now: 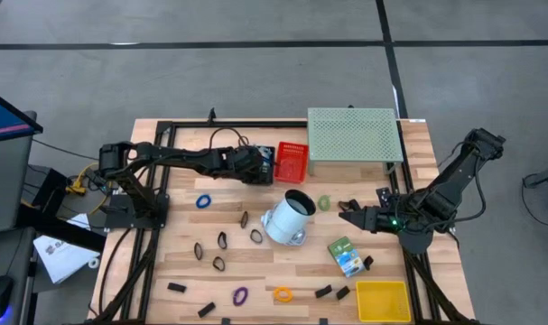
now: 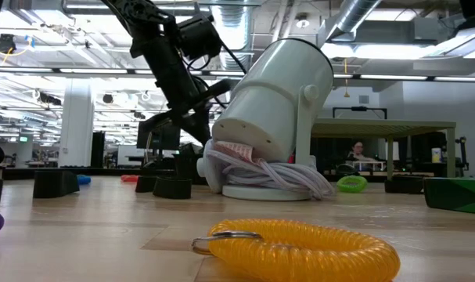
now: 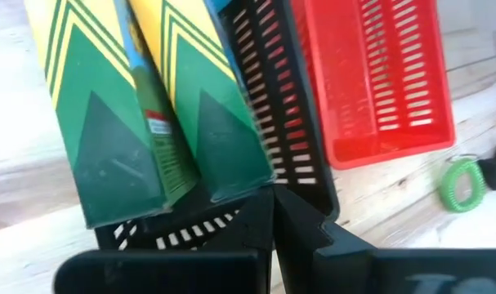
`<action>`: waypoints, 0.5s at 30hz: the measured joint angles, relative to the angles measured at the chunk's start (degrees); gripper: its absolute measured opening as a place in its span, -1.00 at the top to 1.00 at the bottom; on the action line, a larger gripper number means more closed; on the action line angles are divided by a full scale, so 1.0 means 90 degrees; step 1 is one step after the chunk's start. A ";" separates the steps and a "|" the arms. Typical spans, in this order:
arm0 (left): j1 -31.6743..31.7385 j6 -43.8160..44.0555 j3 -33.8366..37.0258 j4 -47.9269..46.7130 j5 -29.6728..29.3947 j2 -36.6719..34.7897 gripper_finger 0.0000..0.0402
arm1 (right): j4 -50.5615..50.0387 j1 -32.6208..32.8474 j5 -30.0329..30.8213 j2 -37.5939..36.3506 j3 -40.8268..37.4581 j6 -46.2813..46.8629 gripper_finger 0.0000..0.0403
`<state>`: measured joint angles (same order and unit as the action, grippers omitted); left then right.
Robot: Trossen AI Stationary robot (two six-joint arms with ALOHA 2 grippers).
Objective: Pick & Place Office Desk Supplies
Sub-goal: Put the crayon box into the black bin
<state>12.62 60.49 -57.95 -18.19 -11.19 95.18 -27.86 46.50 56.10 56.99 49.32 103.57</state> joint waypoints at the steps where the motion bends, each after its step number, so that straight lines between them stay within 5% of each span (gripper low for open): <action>1: 0.0000 -0.0002 0.0000 0.0024 -0.0004 -0.0009 1.00 | -0.0002 0.0000 0.0030 0.0000 0.0000 0.0000 -0.14; 15: 0.0002 -0.1364 -0.0005 0.0229 0.0100 -0.1609 0.90 | -0.0066 -0.0046 0.0113 0.0170 0.0000 0.0124 -0.14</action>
<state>12.64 48.22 -58.00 -16.13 -10.29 80.70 -28.46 46.09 57.12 58.53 49.32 104.69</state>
